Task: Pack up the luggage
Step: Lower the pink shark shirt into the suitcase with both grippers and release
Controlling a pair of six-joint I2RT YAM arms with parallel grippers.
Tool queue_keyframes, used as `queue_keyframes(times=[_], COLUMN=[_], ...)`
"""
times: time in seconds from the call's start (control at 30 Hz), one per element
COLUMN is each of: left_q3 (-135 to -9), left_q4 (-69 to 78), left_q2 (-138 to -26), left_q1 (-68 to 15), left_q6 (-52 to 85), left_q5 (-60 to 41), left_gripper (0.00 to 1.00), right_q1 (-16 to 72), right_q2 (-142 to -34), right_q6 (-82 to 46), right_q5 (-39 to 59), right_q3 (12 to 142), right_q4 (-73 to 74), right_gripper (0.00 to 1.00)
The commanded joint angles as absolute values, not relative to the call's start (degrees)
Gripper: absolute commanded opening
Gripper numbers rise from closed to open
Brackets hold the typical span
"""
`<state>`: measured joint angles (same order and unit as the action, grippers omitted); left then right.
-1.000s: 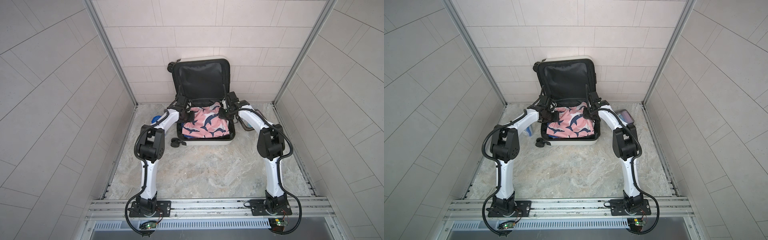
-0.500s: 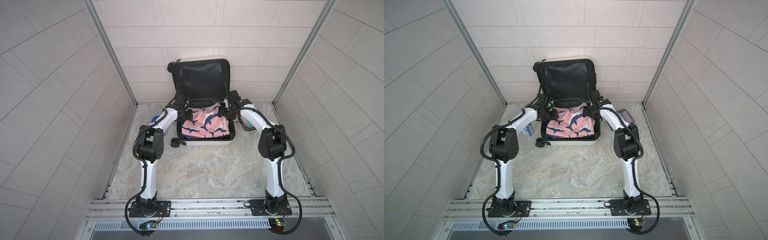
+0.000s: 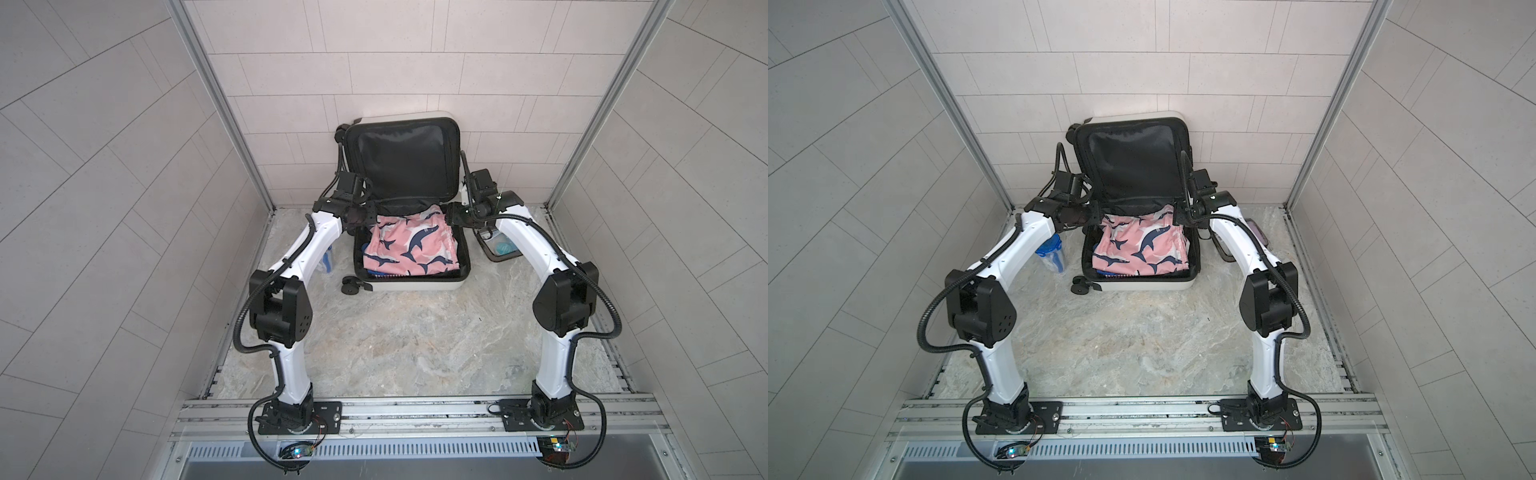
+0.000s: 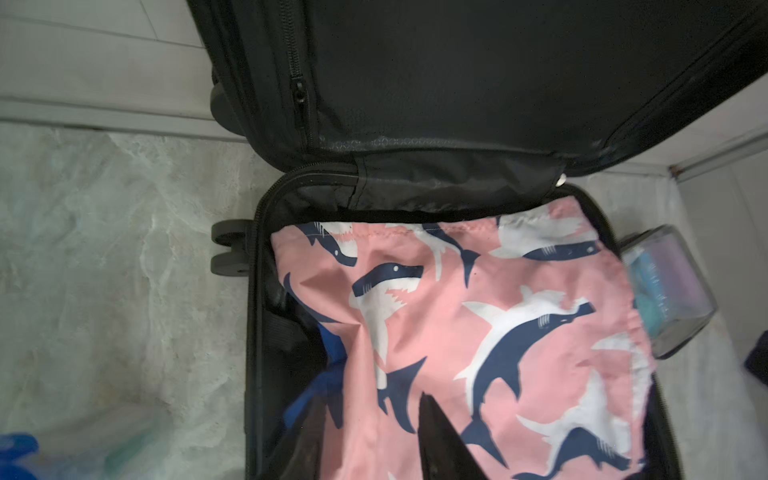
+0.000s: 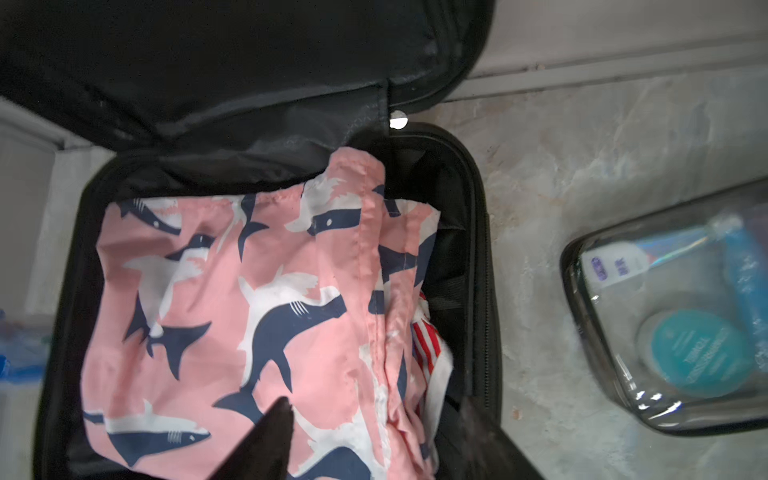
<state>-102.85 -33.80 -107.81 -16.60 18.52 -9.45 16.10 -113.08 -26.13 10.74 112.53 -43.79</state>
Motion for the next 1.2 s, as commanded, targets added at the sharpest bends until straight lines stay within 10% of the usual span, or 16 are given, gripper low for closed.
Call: queue_keyframes(times=[0.0, 0.27, 0.77, 0.93, 1.17], left_q3=[-98.36, -93.36, -97.18, -99.99, -101.05], left_q4=[-31.0, -25.85, -30.93, -33.9, -35.77], left_q2=[-106.05, -111.02, -121.87, -122.61, -114.85], left_q1=[-18.49, -19.01, -17.63, -17.54, -17.63], left_q6=[20.14, 22.83, 22.68, 20.57, 18.58], left_q5=[-13.41, -15.61, -13.31, -13.51, -12.06], left_gripper=[0.27, 0.07, 0.0, 0.0, 0.14], right_q1=[17.78, 18.37, 16.1, 16.08, 15.83], right_q2=[-112.18, -118.26, -126.04, -124.06, -115.89], right_q6=[-25.82, -26.83, -27.55, -27.07, -25.75], right_q5=[13.32, 14.11, 10.19, 11.06, 11.73], right_q3=[111.99, 112.32, 113.11, 113.2, 112.97], right_q4=[-42.88, -42.64, -43.65, -44.16, -44.87], right_gripper=[0.42, 0.16, 0.02, 0.08, 0.4])
